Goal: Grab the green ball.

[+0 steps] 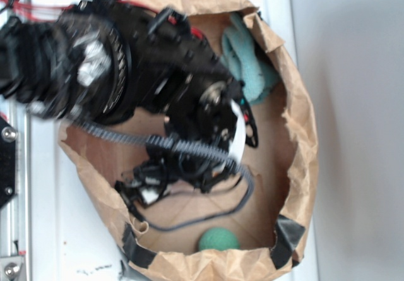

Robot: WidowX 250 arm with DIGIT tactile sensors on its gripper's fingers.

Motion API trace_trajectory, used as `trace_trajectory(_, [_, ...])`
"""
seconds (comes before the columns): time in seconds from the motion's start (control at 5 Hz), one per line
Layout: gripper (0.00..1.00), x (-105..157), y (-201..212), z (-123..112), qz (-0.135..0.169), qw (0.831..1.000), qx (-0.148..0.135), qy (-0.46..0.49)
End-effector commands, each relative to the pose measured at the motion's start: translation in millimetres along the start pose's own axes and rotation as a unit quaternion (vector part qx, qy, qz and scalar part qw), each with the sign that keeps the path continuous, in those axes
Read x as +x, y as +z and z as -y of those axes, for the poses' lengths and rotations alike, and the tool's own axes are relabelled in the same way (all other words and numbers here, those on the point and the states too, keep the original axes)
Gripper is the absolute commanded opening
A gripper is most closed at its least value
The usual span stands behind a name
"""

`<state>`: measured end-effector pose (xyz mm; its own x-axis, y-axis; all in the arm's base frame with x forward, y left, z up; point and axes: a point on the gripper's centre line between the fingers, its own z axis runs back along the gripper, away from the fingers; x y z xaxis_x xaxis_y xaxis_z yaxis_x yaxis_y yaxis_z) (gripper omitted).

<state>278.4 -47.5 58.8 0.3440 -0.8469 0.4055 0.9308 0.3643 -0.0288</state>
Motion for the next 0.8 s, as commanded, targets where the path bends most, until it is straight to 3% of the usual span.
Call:
trace_trajectory(0.0, [1.0, 45.9, 1.0, 8.6, 0.035, 0.996, 0.025, -0.076])
trace_trajectory(0.2, [1.0, 61.7, -4.2, 10.2, 0.05, 0.994, 0.038, -0.088])
trace_trajectory(0.4, [1.0, 70.8, -13.1, 10.0, 0.058, 0.993, 0.031, -0.097])
trace_trajectory(0.6, [1.0, 80.8, -27.0, 12.1, 0.055, 0.993, 0.0, -0.103])
